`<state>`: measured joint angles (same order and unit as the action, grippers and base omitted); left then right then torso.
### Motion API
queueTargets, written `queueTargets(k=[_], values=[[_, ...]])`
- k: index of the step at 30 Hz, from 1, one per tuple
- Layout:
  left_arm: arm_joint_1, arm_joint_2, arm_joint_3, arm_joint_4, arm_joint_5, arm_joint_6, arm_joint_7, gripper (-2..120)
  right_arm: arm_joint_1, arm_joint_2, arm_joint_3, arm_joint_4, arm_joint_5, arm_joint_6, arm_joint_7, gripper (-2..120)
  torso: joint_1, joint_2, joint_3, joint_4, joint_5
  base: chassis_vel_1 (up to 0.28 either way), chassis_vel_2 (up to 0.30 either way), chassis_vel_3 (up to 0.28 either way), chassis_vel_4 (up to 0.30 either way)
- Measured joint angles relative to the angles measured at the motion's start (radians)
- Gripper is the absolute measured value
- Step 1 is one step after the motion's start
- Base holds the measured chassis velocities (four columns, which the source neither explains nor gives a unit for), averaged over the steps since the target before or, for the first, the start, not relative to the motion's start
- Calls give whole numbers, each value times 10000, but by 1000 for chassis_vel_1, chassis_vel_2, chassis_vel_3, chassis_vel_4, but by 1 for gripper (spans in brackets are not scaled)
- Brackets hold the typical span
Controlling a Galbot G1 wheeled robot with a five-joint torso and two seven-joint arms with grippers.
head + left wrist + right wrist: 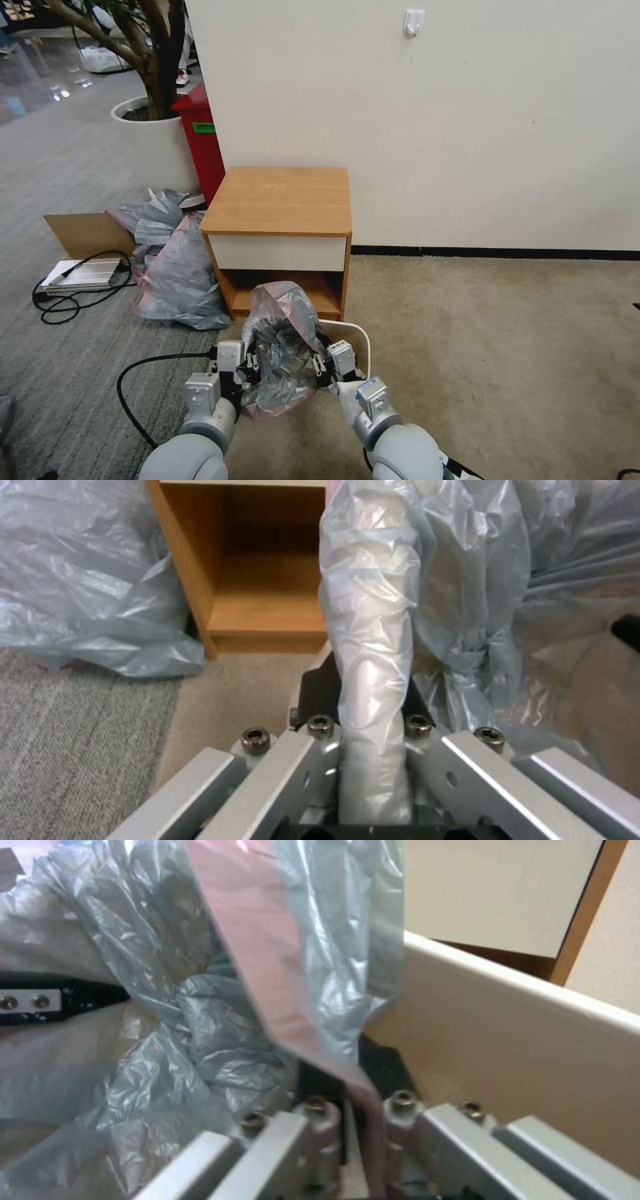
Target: Pick up the garbage bag from the table and place it over the trash can.
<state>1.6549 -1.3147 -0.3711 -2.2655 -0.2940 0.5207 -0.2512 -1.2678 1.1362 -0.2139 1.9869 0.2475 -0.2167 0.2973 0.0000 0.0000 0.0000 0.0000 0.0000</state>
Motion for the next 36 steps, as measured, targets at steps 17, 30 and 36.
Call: queueTargets(k=[17,30,36], values=[[109,140,-107,163,220,-186,23,3,6,-479,3,895,313,385,-636,0,0,0,0,-1,0,0,0,0,0],[529,401,-204,-33,336,-1154,249,3,882,-1516,1122,815,1886,247,-647,0,0,0,0,0,1,0,0,0,0],[643,401,-269,-36,288,-1668,397,3,954,-2012,1448,715,2201,224,-622,0,0,0,0,0,1,0,0,0,0]])
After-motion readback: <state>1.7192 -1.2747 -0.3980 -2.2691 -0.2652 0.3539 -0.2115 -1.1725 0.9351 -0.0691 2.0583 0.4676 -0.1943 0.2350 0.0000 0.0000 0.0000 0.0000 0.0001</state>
